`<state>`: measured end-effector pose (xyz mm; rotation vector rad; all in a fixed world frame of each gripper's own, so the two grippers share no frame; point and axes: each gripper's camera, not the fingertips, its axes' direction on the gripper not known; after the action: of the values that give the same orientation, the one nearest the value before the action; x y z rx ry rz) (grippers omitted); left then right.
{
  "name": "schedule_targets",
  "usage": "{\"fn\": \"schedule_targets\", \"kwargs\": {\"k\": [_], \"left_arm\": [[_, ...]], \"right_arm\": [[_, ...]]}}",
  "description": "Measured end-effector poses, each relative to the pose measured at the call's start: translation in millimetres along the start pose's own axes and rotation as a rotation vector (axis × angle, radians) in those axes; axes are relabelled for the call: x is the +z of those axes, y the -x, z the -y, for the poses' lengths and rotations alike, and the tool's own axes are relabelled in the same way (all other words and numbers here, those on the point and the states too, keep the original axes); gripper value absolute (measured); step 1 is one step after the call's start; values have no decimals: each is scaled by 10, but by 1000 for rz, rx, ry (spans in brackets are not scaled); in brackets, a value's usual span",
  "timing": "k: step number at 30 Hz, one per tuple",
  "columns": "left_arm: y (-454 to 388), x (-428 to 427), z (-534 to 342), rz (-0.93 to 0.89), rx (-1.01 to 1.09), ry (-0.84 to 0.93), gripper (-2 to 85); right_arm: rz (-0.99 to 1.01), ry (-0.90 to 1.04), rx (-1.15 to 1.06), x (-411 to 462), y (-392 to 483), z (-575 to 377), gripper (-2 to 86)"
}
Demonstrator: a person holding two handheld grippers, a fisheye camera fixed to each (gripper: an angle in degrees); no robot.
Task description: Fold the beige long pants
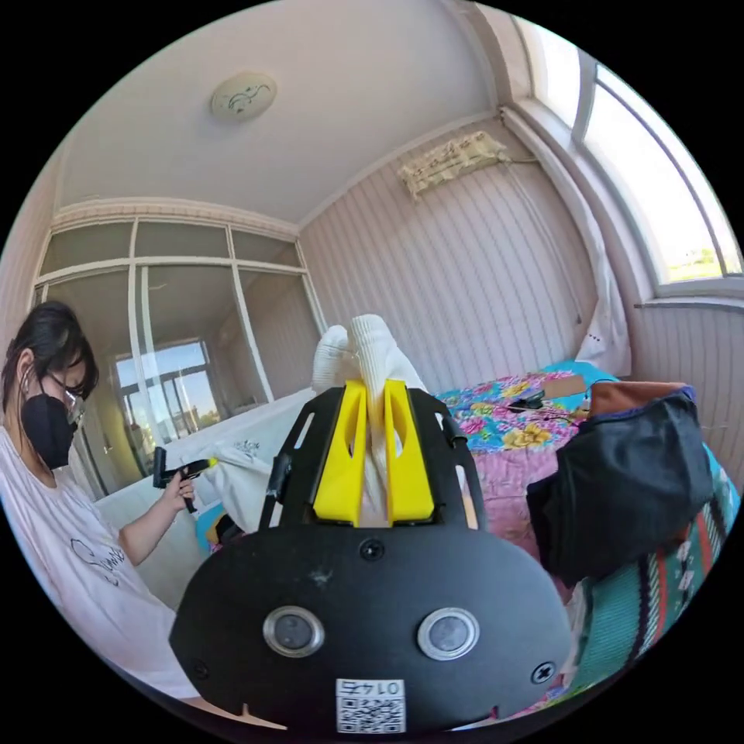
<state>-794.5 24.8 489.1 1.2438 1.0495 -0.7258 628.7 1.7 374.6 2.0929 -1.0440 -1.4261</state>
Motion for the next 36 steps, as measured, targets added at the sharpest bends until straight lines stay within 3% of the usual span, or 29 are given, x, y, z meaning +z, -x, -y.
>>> {"fn": "schedule_targets", "kwargs": {"k": [5,10,12,14,18,20,23,28,31,36], "left_arm": [[448,-952,-569,178,-110,28,39],[1502,-1415,-2231,217,-741,258,46],[1616,-1607,-2604,253,-884,228,30],[1610,-1786,-2754,235,-915,124,26],[1469,-1832,-2550,344,-707,155,56],[1394,-1736,-2402,394,-566,173,91],[1435,-1477,-2268,425,-465,229,127],[1518,-1081,-2305,383,-426,371,89],[1500,-1162,-2424,339,-442,367,3],[1237,-1465,-2713,146,-449,309,-9]], "right_arm": [[-183,60,240,-434,-589,-776,34],[-396,454,596,-375,-1072,-2080,25],[-524,524,584,-335,-1043,-2250,19],[-599,473,571,-369,-988,-2224,15],[-521,411,269,71,-630,-1761,32],[-450,480,164,605,-437,-1617,58],[-185,641,33,1804,19,-1646,76],[191,961,-388,4043,1712,-2546,85],[378,1178,-633,4882,2663,-3161,82],[275,1185,-808,5694,3466,-3620,89]]}}
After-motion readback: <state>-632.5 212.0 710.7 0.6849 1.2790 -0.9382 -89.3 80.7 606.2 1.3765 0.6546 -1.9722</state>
